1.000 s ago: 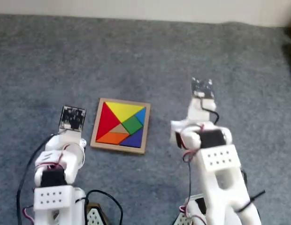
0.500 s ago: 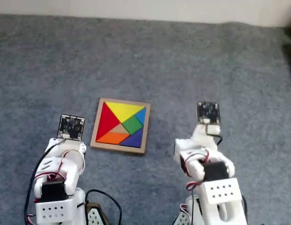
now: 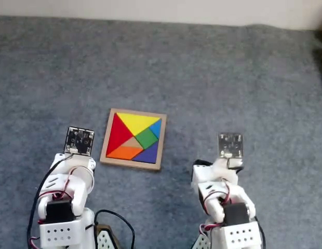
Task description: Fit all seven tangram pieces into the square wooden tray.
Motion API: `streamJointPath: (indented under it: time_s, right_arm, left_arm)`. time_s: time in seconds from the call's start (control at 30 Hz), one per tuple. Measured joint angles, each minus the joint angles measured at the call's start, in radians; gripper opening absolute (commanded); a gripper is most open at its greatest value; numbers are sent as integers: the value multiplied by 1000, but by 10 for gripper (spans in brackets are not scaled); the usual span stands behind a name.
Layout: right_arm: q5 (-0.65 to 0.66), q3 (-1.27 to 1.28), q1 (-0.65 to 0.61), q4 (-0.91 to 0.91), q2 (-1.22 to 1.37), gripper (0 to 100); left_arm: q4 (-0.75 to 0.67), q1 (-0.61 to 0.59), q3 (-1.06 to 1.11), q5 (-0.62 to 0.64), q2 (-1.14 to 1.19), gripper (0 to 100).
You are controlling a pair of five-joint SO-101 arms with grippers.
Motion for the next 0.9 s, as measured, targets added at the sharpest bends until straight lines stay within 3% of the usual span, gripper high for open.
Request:
streamJointPath:
  time_s: [0.33, 0.47, 0.73, 0.9]
  right_arm:
    - [0, 12, 17, 58, -86, 5]
    - [2, 12, 18, 58, -87, 5]
    - [2, 12, 23, 58, -87, 5]
    - [2, 12, 23, 58, -87, 5]
  left_arm:
    - [0, 5, 17, 0, 0, 28]
    - [0, 81, 58, 0, 0, 28]
    - [-20, 118, 63, 0, 0, 28]
    - [97, 138, 63, 0, 0, 28]
